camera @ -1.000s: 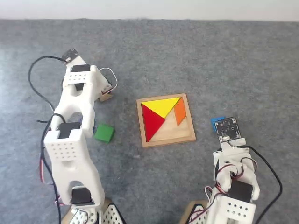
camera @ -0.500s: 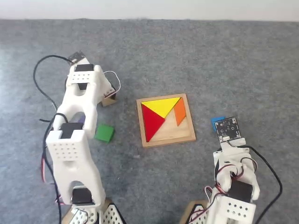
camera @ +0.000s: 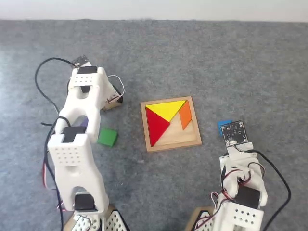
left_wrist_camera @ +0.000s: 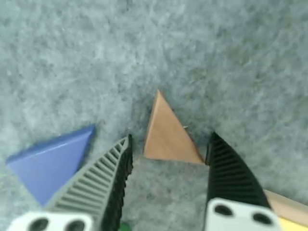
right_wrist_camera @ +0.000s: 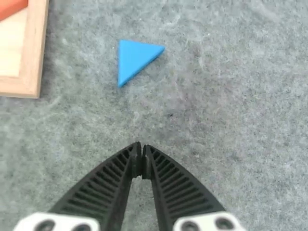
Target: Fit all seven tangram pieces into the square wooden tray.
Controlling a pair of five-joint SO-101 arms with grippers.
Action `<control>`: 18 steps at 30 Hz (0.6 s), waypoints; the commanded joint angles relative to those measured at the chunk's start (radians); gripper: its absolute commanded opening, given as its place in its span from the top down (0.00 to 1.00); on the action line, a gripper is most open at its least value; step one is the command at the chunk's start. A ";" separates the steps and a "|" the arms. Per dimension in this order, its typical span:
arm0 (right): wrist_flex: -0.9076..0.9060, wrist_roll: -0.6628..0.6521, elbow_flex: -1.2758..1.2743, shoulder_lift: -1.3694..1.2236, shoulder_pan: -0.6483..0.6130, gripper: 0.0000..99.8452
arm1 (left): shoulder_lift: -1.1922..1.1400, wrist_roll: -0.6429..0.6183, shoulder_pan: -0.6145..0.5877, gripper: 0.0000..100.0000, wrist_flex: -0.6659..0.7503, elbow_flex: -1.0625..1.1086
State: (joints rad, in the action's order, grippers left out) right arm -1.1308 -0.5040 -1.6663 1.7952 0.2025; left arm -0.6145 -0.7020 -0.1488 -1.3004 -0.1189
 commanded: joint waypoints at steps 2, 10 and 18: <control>-0.010 -0.014 -0.018 0.002 -0.002 0.99 | -0.046 0.008 0.044 0.76 -0.008 -0.081; -0.010 -0.014 -0.018 0.002 -0.002 0.99 | -0.126 0.014 0.044 0.94 -0.100 -0.200; -0.010 -0.014 -0.018 0.002 -0.004 0.99 | -0.147 0.112 0.074 0.99 -0.135 -0.240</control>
State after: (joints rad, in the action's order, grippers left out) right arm -1.1308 -0.5040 -1.6663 1.7952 0.2025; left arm -0.7587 -0.6360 -0.0951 -1.4032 -0.3598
